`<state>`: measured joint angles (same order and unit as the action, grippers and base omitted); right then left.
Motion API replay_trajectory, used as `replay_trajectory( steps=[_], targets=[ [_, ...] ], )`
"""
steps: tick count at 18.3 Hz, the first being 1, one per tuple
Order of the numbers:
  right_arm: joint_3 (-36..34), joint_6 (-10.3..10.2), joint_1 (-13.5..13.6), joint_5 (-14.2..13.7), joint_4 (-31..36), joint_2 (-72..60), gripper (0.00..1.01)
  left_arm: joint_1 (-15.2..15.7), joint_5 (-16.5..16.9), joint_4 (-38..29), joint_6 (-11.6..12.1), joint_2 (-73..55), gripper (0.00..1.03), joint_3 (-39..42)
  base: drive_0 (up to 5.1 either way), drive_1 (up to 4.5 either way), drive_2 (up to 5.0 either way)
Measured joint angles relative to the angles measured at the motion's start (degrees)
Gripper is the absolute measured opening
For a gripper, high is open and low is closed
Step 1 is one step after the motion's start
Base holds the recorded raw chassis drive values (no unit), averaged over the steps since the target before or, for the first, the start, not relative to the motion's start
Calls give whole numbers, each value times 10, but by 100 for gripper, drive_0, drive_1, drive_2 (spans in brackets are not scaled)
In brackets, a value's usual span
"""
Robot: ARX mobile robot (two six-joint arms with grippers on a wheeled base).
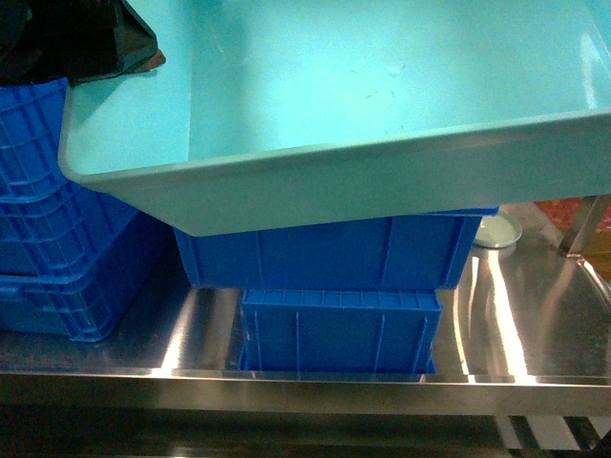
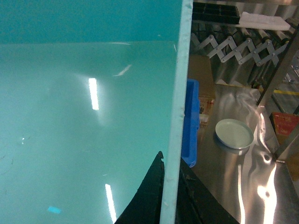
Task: Stack blue boxes stably on right
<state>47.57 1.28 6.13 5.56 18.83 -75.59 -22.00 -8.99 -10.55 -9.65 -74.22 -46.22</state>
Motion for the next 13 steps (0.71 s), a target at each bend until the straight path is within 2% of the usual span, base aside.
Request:
replay_trajectory(
  steps=[12, 13],
  targets=[
    [0, 0, 6, 0, 5, 2, 7, 6, 2, 0, 0, 1, 2, 1, 472, -233, -233],
    [0, 0, 6, 0, 5, 2, 7, 6, 4, 1, 0, 0, 2, 1, 260, 257, -491]
  ],
)
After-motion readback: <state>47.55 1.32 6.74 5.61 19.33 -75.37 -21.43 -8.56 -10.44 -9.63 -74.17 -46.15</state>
